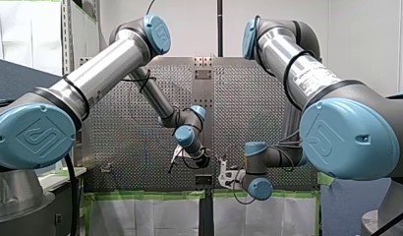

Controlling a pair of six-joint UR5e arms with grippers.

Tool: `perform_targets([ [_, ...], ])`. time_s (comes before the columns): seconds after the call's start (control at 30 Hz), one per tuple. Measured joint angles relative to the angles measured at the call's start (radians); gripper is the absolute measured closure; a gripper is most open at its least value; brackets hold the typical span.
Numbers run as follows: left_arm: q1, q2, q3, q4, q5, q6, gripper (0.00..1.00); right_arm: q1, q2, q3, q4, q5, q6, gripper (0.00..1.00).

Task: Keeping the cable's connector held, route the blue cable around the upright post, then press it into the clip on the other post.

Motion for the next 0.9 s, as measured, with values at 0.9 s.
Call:
perform_targets([
  [0.9, -0.035, -0.042, 0.0, 0.215, -0.122, -0.073, 0.99, -0.085, 0.002, -0.056, -0.004, -0.009, -0.03, 1.0],
])
